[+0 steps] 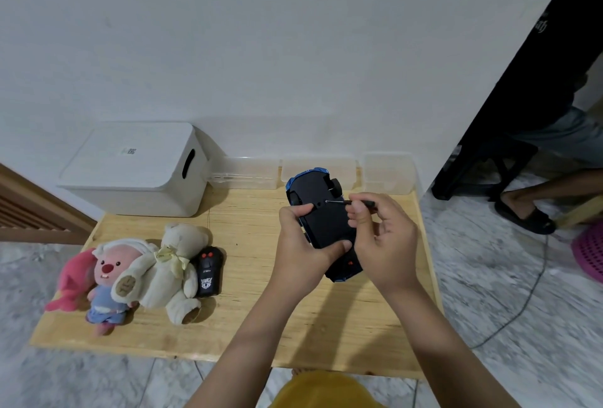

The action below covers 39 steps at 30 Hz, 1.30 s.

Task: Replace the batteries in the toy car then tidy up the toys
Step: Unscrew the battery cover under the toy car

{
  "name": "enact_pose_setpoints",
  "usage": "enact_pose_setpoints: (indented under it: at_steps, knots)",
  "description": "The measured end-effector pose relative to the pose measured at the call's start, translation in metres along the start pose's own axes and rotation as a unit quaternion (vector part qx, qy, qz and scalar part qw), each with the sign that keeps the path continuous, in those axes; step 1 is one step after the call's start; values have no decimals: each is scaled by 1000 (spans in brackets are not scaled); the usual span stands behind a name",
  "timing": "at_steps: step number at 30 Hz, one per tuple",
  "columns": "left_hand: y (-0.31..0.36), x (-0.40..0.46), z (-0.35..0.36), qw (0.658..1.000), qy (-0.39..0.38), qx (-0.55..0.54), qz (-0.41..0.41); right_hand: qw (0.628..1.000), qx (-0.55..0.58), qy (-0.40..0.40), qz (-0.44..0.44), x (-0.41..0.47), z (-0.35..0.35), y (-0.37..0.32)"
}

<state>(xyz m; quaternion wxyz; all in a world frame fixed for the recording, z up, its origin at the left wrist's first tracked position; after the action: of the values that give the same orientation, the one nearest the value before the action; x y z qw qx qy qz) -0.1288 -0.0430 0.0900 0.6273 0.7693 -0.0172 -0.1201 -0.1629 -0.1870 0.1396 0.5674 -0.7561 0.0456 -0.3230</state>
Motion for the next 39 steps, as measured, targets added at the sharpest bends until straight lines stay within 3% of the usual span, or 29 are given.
enact_pose_setpoints:
  at_steps: [5,10,16,24,27,35,39]
  knots:
    - [-4,3,-1,1000,-31,5,2,990,-99,-78,-63,18,16,-19]
    - [-6,5,-5,998,-57,14,-2,984,-81,-145,-61,31,33,-20]
    - [-9,4,-13,998,-62,6,-12,994,-26,-105,3,38,30,-20]
    - [-6,6,-26,999,-47,-6,-13,999,-7,-26,-38,33,27,-35]
    - [-7,6,-29,999,-39,-11,-15,999,30,-14,7,30,26,-29]
    - [-9,5,-32,999,-30,-41,-17,985,135,-68,85,25,37,-20]
    - [-11,5,-31,998,-25,-55,-22,987,134,-59,68,26,36,-24]
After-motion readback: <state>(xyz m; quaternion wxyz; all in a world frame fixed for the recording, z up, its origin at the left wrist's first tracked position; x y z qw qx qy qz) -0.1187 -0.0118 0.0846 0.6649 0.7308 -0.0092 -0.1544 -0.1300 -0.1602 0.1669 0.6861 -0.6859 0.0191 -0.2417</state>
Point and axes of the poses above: each hand's wrist, its own x-axis towards the middle knuckle, its own z-axis out of the palm, y = z × x, the point moved 10 cm from there along x, towards the middle knuckle
